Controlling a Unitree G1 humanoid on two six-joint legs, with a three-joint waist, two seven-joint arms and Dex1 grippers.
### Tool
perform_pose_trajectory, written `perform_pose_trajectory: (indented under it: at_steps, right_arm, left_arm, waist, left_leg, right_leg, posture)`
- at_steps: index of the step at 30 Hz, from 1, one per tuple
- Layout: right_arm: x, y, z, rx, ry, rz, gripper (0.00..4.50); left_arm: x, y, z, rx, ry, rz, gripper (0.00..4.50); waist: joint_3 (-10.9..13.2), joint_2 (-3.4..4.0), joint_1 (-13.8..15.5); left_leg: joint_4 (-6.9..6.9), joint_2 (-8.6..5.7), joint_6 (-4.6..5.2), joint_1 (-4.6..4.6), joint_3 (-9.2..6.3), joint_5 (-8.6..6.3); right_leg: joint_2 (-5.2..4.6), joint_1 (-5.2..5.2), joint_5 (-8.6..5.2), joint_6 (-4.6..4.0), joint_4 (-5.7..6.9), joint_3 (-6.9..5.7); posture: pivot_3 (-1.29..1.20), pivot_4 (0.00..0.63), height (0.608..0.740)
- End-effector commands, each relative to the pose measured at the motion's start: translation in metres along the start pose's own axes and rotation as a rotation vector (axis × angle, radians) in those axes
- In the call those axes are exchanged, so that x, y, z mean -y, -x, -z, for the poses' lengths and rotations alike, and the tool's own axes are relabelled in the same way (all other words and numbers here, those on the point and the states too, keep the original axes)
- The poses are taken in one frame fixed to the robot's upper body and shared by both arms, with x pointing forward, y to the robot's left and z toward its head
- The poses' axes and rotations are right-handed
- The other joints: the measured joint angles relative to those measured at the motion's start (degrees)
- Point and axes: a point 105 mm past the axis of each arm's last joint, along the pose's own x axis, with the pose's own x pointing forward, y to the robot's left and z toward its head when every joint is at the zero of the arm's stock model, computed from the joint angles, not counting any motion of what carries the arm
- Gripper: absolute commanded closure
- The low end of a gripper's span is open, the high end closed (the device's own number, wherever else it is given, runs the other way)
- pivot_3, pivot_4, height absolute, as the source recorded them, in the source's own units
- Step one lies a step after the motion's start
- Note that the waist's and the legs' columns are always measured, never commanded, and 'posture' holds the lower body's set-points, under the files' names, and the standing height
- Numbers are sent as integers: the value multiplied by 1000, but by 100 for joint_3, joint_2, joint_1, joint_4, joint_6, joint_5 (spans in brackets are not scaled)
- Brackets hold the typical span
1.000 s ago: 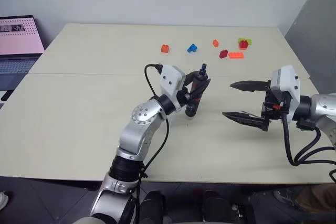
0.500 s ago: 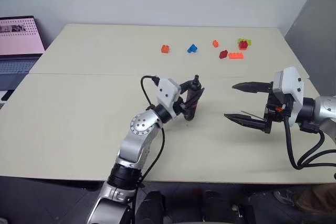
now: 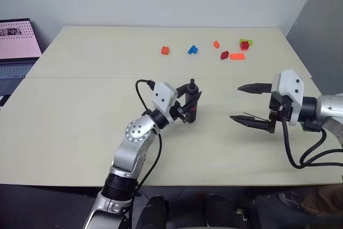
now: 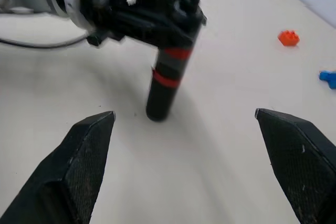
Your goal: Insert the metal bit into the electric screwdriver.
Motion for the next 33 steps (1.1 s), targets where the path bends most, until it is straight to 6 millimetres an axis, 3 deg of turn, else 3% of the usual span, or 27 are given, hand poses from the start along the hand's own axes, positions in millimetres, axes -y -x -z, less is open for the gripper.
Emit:
perform_pose_trajectory:
  at_steps: [1, 4, 11, 17, 25, 30, 33]
  right_arm:
    - [19, 20, 34, -247, 17, 44, 0]
    - [31, 33, 65, -424, -27, 58, 0]
    - [50, 25, 95, -544, -147, 48, 0]
    - [65, 6, 112, -589, -226, 49, 0]
    - [72, 6, 139, -700, -283, 20, 0]
    - [68, 4, 142, -698, -338, -44, 0]
    - [69, 1, 144, -708, -346, -49, 284]
  left_arm:
    - [0, 1, -3, -13, -44, -11, 2860]
    - [4, 1, -7, -4, -61, 5, 2860]
    - [8, 0, -4, -15, -57, 5, 2860]
    - [7, 1, -4, -22, -64, -10, 2861]
    - [5, 5, -3, -32, -65, -37, 2861]
    - [5, 6, -3, -32, -66, -43, 2861]
    - [5, 6, -2, -34, -64, -47, 2861]
  waist:
    - [0, 1, 2]
    - [0, 2, 4]
    - [-6, 13, -38]
    - [-7, 15, -14]
    - [-7, 15, -25]
    - [-7, 16, -22]
    - [-7, 16, -25]
  left_leg:
    - [0, 0, 0, 0, 0, 0]
    - [0, -3, 0, -5, 5, 0]
    - [-6, 2, -1, 2, 8, 0]
    - [-5, -3, -1, -3, 4, 0]
    - [-4, -4, -2, -9, 1, 1]
    - [-3, -4, -2, -5, 2, 1]
    - [-3, -4, -2, -6, 0, 1]
  right_leg:
    - [-1, -1, 0, 0, 0, 1]
    - [-3, -3, 0, 0, -2, -1]
    - [0, -9, 0, 0, 0, 9]
    - [-5, -10, 0, 0, -3, 7]
    - [-7, -15, 0, -1, -3, 7]
    - [-6, -10, 0, 0, -2, 4]
    - [-6, -10, 0, 0, -2, 4]
  posture:
    - [0, 150, 740]
    - [0, 150, 740]
    - [0, 150, 740]
    - [0, 150, 740]
    - [0, 150, 740]
    - [0, 150, 740]
    - [0, 150, 740]
